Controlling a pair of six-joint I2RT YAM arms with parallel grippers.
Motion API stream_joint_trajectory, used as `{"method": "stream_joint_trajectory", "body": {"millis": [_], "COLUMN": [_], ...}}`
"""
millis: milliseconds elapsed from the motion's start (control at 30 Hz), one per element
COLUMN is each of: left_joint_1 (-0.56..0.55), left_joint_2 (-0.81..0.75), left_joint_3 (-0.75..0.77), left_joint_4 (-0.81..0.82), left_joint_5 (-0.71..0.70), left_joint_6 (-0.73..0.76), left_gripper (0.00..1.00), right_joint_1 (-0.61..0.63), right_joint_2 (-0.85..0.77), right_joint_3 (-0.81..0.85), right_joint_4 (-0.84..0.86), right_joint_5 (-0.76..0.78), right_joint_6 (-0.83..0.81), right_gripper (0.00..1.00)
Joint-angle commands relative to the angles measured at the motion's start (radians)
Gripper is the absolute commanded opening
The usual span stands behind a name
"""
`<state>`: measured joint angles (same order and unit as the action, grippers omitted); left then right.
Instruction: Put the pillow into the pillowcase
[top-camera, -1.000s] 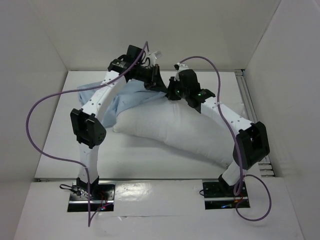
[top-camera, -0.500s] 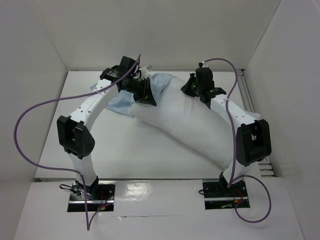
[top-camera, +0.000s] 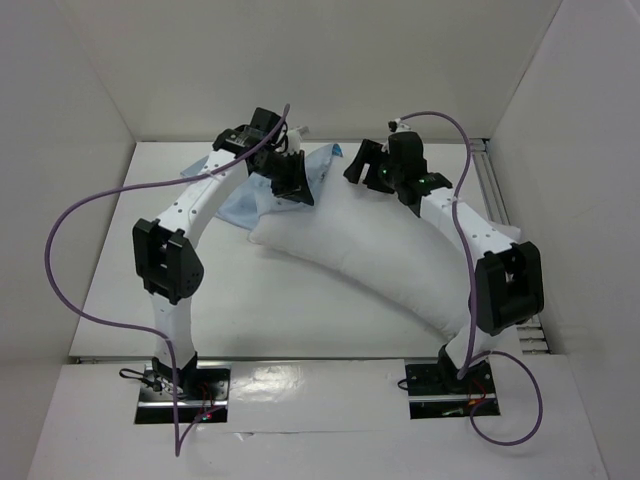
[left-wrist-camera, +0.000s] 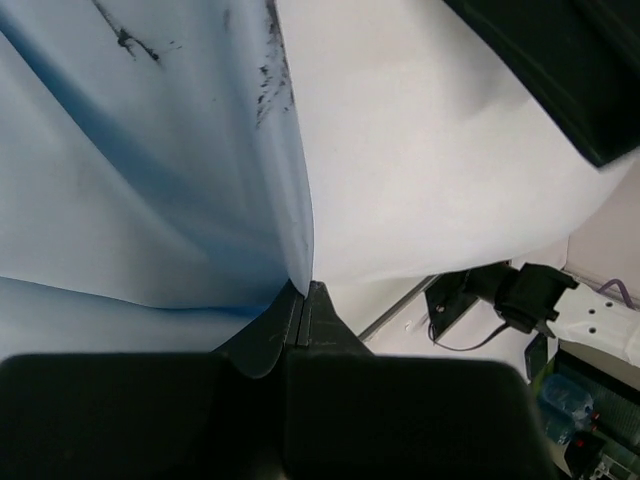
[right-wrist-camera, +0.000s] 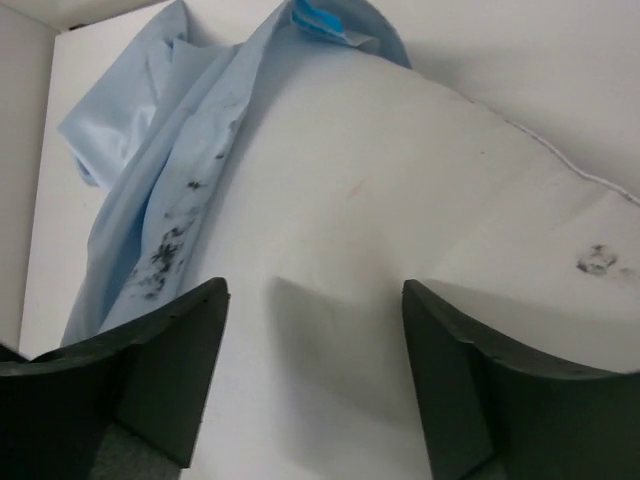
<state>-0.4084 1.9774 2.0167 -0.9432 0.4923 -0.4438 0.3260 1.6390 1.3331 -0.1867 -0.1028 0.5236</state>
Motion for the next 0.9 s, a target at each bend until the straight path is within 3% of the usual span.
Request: {"method": "stream_joint_trajectory", "body": {"millis": [0, 133, 267, 533, 700, 867], "left_joint_1": [0.0, 0.0, 0.0, 0.0, 0.0, 0.0], "left_joint_2": [0.02, 0.043, 0.029, -0.046, -0.066, -0.086], "left_joint_3": [0.034, 0.059, 0.059, -0.114, -0.127, -0.136], "left_joint_4": [-0.012, -0.002, -0.002, 0.027, 0.049, 0.058], "left_joint_5": [0.005, 0.017, 0.017, 0.008, -0.001, -0.003], "left_joint_6": [0.019, 0.01, 0.01, 0.019, 0.019, 0.019], "left_gripper": [0.0, 0.0, 0.0, 0.0, 0.0, 0.0], "right_joint_1": [0.037, 0.093, 0.114, 0.157, 0.166, 0.176], "right_joint_2": [-0.083, -0.084, -0.064, 0.022, 0.145, 0.223], "right_joint_3": [0.047, 0.09, 0.124, 0.164, 0.21, 0.187], "right_joint_4": [-0.063, -0.123, -0.137, -0.128, -0.103, -0.05], "right_joint_5": [0.001, 0.034, -0.015, 0.014, -0.147, -0.163], "right_joint_6": [-0.057, -0.082, -0.015, 0.053, 0.137, 0.214], "right_gripper": [0.82, 0.91, 0.91, 0.86, 0.86, 0.76]}}
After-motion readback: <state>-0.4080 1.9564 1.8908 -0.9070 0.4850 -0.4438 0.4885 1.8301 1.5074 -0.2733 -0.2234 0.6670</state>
